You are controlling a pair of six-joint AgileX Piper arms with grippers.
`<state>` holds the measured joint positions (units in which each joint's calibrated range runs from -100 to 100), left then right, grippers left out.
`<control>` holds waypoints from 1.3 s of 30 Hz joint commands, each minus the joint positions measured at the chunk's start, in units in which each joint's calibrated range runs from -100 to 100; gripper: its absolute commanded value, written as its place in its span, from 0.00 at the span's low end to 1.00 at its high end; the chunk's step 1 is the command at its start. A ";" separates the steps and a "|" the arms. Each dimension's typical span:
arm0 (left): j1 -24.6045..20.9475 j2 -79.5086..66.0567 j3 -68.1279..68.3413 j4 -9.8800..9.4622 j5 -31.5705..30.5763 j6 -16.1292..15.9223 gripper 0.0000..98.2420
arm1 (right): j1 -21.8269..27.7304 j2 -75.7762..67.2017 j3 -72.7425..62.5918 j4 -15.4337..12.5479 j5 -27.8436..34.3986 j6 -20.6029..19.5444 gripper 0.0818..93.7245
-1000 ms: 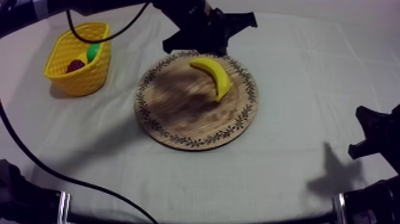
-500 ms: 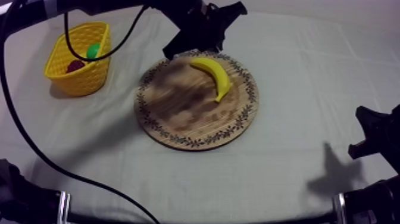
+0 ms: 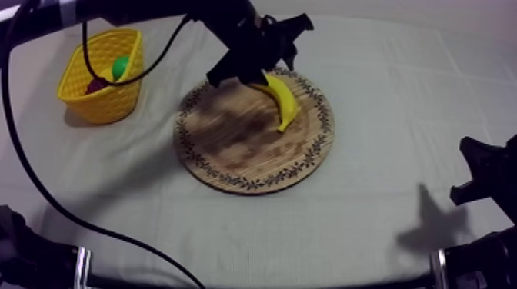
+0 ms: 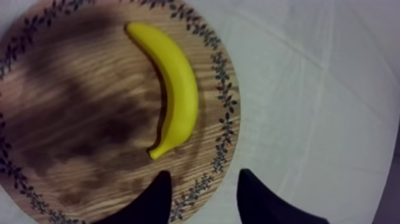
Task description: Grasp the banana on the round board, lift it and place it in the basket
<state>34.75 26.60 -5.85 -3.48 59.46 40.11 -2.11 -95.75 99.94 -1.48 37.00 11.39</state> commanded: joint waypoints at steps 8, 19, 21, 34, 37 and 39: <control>1.21 0.29 1.45 0.74 1.27 0.61 0.66 | -0.03 0.00 -0.05 -0.01 0.02 0.02 0.00; 1.73 4.06 0.44 -0.07 -0.68 1.41 0.69 | -0.03 0.00 -0.05 -0.01 0.02 0.02 0.00; 1.88 5.51 -0.61 -0.14 -1.06 1.44 0.69 | -0.03 0.00 -0.05 -0.01 0.02 0.02 0.00; 2.40 14.45 -8.27 -3.51 -3.64 3.37 0.67 | -0.03 0.00 -0.05 -0.01 0.02 0.02 0.00; 2.44 16.16 -8.61 -4.73 -4.84 4.38 0.66 | -0.03 0.00 -0.05 -0.01 0.02 0.02 0.00; 2.37 17.20 -9.26 -5.23 -5.29 4.87 0.66 | -0.03 0.00 -0.05 -0.01 0.02 0.02 0.00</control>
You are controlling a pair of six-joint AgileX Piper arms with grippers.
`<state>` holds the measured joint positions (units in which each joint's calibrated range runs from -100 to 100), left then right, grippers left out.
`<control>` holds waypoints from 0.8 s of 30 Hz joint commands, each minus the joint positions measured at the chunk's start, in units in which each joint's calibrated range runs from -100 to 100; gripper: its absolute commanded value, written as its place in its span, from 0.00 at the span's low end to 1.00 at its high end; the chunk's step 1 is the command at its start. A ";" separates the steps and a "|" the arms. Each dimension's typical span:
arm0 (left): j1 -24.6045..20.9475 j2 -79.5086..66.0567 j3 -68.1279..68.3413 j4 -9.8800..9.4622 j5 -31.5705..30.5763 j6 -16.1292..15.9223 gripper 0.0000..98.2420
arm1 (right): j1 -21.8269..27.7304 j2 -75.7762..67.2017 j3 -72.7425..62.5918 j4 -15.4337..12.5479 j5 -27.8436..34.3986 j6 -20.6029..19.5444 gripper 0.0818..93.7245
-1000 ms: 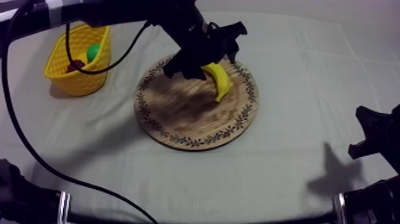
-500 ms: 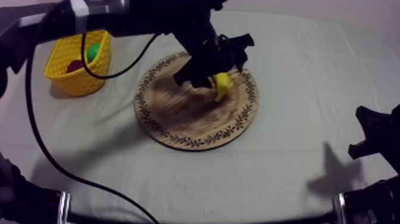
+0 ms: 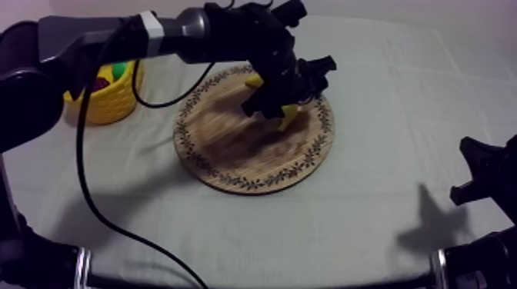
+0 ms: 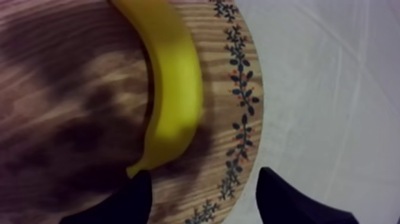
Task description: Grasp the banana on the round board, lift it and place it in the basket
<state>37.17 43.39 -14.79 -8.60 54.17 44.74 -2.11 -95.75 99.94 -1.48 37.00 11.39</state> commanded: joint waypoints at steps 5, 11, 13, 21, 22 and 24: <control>-0.36 2.77 -2.60 -1.16 -0.80 1.12 0.64 | -0.03 0.00 -0.05 -0.01 0.02 0.02 0.00; -0.77 5.11 -5.80 -2.25 -1.65 1.27 0.63 | -0.03 0.00 -0.05 -0.01 0.02 0.02 0.00; -0.86 5.83 -6.43 -3.13 -1.87 1.50 0.63 | -0.03 0.00 -0.05 -0.01 0.02 0.02 0.00; -1.52 7.27 -6.55 -7.45 -2.07 3.25 0.62 | -0.03 0.00 -0.05 -0.01 0.02 0.02 0.00; -1.58 7.41 -6.58 -7.93 -2.10 3.51 0.62 | -0.03 0.00 -0.05 -0.01 0.02 0.02 0.00; -1.66 7.75 -6.88 -8.62 -2.16 3.83 0.62 | -0.03 0.00 -0.05 -0.01 0.02 0.02 0.00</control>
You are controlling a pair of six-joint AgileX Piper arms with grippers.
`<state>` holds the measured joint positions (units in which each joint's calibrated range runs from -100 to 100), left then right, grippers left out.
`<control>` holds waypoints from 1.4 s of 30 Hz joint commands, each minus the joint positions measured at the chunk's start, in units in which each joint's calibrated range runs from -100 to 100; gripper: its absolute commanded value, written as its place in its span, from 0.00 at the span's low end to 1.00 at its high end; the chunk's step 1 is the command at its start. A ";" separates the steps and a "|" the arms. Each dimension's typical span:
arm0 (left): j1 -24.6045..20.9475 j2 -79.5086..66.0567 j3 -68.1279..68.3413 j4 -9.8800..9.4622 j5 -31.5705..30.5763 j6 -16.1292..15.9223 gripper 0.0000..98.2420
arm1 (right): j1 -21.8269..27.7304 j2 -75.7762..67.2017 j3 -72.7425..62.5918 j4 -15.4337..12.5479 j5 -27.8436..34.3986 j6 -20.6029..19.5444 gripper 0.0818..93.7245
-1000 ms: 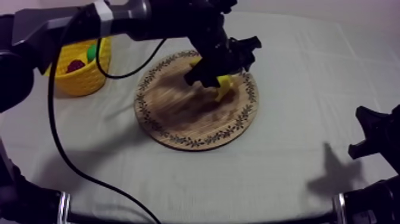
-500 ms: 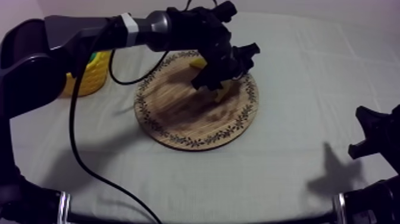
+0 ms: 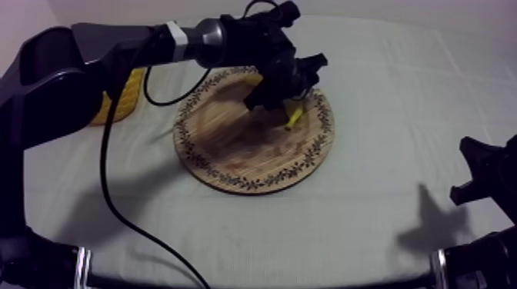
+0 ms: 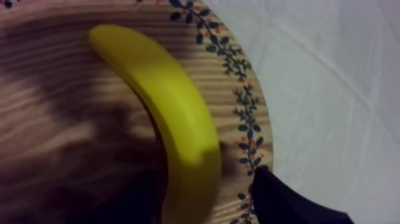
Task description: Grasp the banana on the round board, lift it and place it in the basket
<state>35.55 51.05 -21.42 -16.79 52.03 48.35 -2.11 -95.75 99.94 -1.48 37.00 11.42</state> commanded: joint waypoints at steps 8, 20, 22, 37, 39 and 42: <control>0.35 2.58 -2.94 -2.91 -0.70 1.60 0.60 | -0.03 0.00 -0.05 -0.01 0.02 -0.01 0.00; 0.56 5.93 -5.11 -5.09 0.79 2.80 0.53 | -0.11 0.00 -0.05 -0.01 0.02 -0.01 0.00; 0.49 6.03 -4.87 -5.09 0.94 2.73 0.51 | -0.15 0.00 -0.05 -0.01 0.02 -0.01 0.00; 0.35 4.74 -3.29 -4.61 -0.26 -2.41 0.10 | -0.18 0.00 -0.05 -0.01 0.02 -0.01 0.00; 0.35 4.22 -2.62 -4.57 -0.30 -2.35 0.06 | -0.18 0.00 -0.05 -0.01 0.02 -0.01 0.00; 0.23 2.80 -1.46 -4.27 -0.42 -2.10 0.03 | -0.18 0.00 -0.05 -0.01 0.02 -0.01 0.00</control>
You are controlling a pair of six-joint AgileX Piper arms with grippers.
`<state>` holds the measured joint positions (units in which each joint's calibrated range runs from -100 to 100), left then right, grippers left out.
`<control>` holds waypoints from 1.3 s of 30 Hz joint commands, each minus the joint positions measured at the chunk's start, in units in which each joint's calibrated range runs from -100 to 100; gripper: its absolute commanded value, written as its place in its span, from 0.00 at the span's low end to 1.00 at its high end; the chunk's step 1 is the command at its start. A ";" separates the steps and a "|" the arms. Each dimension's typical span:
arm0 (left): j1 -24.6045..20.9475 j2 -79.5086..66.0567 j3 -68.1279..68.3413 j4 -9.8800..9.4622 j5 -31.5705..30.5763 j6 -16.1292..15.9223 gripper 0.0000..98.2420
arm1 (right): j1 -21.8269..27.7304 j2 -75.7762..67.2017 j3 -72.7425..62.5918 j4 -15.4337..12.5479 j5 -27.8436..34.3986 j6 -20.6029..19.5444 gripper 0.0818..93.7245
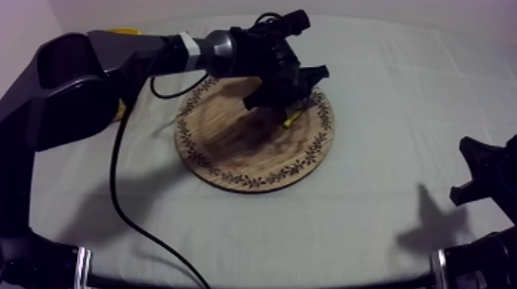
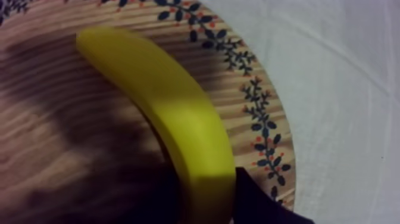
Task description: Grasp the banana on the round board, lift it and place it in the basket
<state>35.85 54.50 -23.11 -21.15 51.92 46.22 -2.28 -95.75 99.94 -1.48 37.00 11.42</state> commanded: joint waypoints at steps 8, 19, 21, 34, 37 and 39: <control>-0.60 -7.54 5.23 2.75 -0.44 -0.81 0.00 | -0.01 0.00 -0.05 -0.01 0.02 -0.01 0.00; -1.29 -21.83 16.68 5.82 -0.72 -2.50 0.00 | -0.01 0.00 -0.05 -0.01 0.02 -0.01 0.00; -1.53 -24.87 19.25 5.93 -0.73 -2.60 0.00 | -0.01 0.00 -0.05 -0.01 0.02 -0.01 0.00; -6.41 -45.96 36.49 6.49 1.79 -5.50 0.00 | -0.01 0.00 -0.05 -0.01 0.02 -0.01 0.00; -8.38 -50.16 39.51 6.40 2.50 -6.62 0.00 | -0.01 0.00 -0.05 -0.01 0.02 -0.01 0.00; -9.72 -52.59 41.67 6.30 2.78 -7.43 0.00 | -0.01 0.00 -0.05 -0.01 0.02 -0.01 0.00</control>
<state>27.14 4.72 16.80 -14.79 54.57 39.31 -2.28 -95.75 99.94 -1.48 37.00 11.39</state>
